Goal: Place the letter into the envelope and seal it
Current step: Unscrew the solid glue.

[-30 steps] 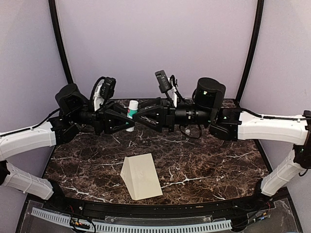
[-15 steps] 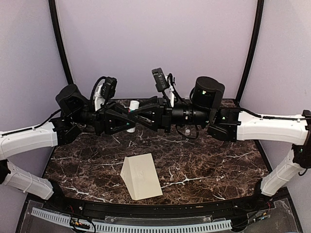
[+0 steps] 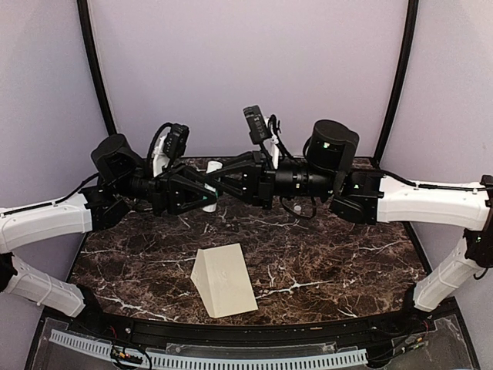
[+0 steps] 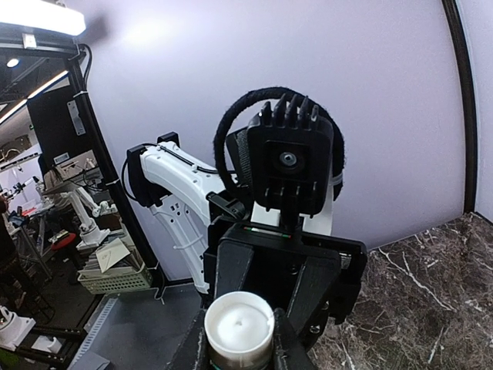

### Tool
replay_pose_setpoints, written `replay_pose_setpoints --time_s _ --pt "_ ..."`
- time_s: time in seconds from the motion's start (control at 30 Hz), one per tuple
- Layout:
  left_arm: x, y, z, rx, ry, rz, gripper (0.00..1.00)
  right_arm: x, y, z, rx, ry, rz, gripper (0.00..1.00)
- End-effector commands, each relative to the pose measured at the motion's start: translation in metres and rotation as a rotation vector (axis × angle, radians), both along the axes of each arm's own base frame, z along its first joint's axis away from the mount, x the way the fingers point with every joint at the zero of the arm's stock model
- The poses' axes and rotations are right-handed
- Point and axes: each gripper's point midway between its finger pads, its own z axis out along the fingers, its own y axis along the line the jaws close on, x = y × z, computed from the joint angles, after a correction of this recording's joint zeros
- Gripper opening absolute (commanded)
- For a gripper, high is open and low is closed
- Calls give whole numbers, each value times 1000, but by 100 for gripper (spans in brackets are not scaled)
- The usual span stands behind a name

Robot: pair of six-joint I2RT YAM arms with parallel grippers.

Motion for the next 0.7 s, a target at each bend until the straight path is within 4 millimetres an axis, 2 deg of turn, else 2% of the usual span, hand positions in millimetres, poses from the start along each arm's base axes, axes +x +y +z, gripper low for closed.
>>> replay_pose_setpoints --time_s 0.0,0.03,0.1,0.17,0.33,0.53,0.67 --pt "5 -4 -1 12 -44 26 27 -9 -8 31 61 5 14 8" --pt "6 -4 -3 22 -39 29 43 -6 -9 31 55 5 -5 8" --pt "5 -3 -3 29 -52 32 58 -1 -13 33 48 8 -42 9" --pt "4 -4 -5 41 -57 16 63 5 -17 35 43 21 -57 9" --pt "3 -6 -6 62 -65 -13 63 9 -24 40 39 46 -50 9" --pt "3 -6 -6 63 -73 -8 49 15 -27 36 14 64 -51 9" --pt "2 -6 -7 61 -62 -22 46 16 -25 35 10 69 -46 9"
